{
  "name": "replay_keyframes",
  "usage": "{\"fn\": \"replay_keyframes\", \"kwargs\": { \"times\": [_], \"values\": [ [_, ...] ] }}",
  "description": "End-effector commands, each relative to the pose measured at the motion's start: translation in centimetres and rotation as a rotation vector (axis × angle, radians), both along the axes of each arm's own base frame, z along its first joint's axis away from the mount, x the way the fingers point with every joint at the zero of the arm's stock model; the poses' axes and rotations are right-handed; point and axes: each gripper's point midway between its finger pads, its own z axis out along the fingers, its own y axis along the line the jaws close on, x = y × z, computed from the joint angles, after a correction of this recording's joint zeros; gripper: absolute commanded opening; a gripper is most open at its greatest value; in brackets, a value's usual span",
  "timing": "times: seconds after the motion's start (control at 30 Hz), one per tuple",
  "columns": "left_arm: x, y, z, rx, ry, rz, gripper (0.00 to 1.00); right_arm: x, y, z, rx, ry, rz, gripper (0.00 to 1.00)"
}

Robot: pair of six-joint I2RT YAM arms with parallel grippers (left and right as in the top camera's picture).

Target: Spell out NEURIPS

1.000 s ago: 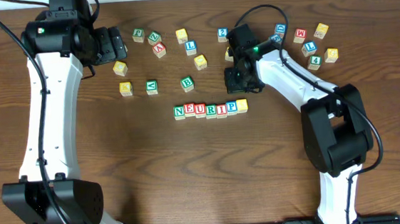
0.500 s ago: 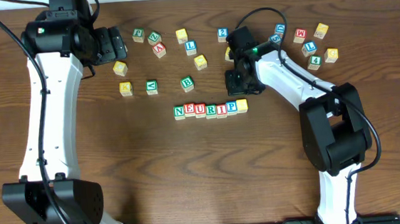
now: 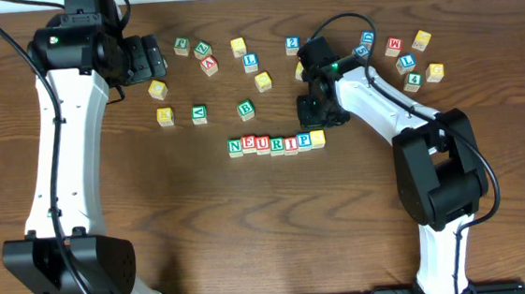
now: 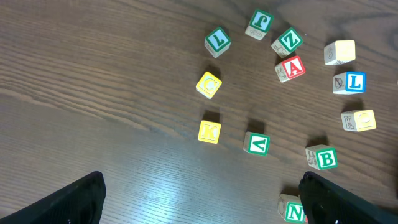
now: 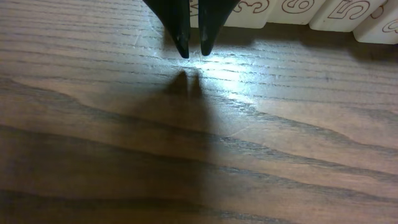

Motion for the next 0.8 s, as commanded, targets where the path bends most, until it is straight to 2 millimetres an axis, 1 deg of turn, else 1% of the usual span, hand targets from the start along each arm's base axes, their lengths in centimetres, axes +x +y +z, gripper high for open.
{"fn": "replay_keyframes", "kwargs": {
  "times": [0.0,0.27,0.53,0.77],
  "values": [
    [0.09,0.11,-0.72,-0.008,0.017,0.017,0.98,-0.43,-0.16,-0.52,-0.017,0.015,-0.007,0.02],
    [0.09,0.11,-0.72,-0.008,0.017,0.017,0.98,-0.78,-0.28,-0.57,-0.022,0.028,0.002,0.02],
    [0.09,0.11,-0.72,-0.008,0.017,0.017,0.98,-1.08,0.39,-0.57,-0.025,0.025,0.047,0.02],
    [0.09,0.11,-0.72,-0.007,0.017,0.017,0.98,-1.19,0.42,-0.58,-0.029,0.027,0.049,0.02]
  ]
}}
